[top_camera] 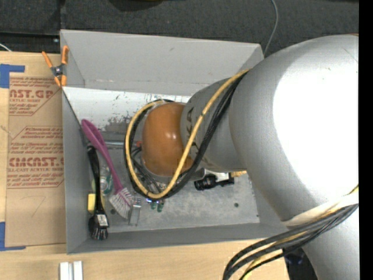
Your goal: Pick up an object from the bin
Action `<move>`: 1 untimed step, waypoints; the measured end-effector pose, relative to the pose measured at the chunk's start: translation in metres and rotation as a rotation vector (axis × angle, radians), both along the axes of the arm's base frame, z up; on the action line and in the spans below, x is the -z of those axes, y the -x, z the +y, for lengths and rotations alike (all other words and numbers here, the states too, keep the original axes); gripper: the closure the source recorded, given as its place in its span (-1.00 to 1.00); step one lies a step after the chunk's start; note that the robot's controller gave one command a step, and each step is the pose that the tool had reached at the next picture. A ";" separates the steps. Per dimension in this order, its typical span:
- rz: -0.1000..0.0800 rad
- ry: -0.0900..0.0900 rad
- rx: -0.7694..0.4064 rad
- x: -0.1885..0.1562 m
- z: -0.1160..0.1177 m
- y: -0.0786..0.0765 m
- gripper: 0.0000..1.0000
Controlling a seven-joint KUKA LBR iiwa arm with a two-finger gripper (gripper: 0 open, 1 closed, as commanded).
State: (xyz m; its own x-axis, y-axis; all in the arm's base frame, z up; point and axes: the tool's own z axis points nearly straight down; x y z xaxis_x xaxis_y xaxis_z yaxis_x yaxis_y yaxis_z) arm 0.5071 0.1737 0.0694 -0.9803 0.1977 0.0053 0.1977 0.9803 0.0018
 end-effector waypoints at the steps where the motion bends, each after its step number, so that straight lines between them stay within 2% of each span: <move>1: -0.011 0.000 -0.128 -0.066 0.015 0.011 -1.00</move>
Offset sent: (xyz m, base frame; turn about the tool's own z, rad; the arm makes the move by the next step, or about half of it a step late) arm -0.0231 0.0162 0.0306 0.0684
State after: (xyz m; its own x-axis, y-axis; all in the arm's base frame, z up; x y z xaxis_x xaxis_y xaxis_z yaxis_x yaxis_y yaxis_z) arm 0.4964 0.1889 0.1356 -0.9975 0.0707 -0.0055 0.0707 0.9975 0.0031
